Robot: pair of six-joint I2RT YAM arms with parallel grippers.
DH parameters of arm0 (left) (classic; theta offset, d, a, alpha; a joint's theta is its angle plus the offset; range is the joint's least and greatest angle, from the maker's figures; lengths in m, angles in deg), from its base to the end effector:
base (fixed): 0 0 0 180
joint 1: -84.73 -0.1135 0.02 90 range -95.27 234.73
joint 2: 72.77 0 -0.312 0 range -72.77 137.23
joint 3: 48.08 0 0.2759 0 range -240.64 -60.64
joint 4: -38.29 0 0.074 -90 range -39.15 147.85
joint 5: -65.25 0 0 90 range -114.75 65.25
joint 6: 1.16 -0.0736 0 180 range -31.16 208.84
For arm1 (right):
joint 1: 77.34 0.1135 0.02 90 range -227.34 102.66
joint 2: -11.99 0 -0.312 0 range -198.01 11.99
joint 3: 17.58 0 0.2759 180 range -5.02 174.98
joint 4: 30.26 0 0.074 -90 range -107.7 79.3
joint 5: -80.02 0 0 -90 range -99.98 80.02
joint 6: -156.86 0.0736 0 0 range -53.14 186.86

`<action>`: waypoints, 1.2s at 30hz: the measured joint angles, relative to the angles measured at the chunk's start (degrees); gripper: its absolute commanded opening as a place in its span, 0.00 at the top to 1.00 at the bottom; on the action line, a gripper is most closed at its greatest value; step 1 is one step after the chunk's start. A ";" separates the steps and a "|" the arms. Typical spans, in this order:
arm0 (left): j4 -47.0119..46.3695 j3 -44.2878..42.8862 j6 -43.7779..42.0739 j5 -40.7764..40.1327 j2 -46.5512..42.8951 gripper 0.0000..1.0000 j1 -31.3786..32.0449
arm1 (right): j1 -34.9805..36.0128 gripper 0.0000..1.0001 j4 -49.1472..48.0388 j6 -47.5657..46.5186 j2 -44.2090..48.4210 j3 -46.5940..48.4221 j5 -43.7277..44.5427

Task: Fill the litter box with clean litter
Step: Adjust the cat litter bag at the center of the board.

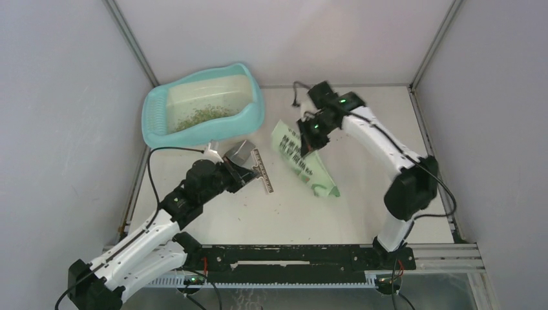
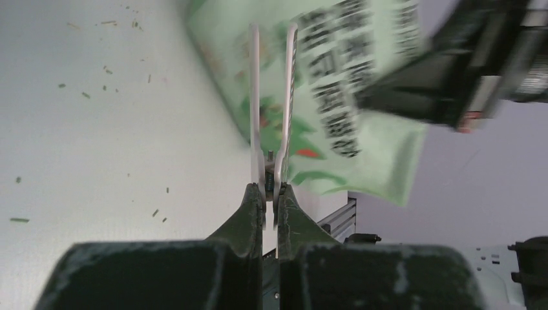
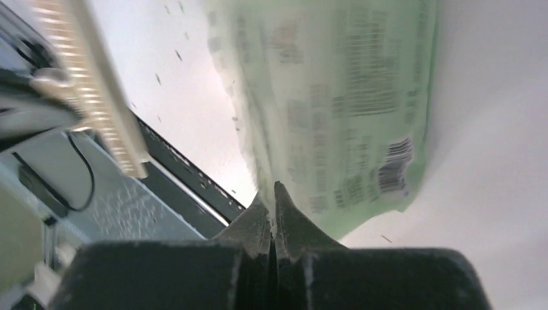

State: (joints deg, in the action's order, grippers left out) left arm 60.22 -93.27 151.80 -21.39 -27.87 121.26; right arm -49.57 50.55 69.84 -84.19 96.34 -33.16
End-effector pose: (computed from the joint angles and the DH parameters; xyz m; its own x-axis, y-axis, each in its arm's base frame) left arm 0.1678 -0.1296 0.2807 -0.7030 -0.5858 -0.4033 0.0261 0.5454 -0.8377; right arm 0.3232 0.2029 0.3815 -0.8183 -0.3769 -0.4340 -0.5442 0.7509 0.3740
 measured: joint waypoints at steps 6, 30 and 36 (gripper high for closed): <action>1.38 4.37 0.98 -0.87 -6.01 0.97 -0.02 | 9.38 1.00 -10.36 3.98 -9.40 -13.66 -0.39; 15.02 11.02 3.69 -8.26 -25.05 0.97 -0.02 | 22.99 1.00 -40.61 14.67 -5.40 -34.47 -11.15; 17.05 11.02 3.67 -10.08 -26.82 0.97 -0.02 | 23.21 1.00 -40.19 12.85 -4.98 -37.00 -10.21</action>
State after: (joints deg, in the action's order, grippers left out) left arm 77.27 -82.25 155.47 -31.47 -54.68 121.24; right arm -26.35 10.35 82.69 -89.17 59.34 -43.37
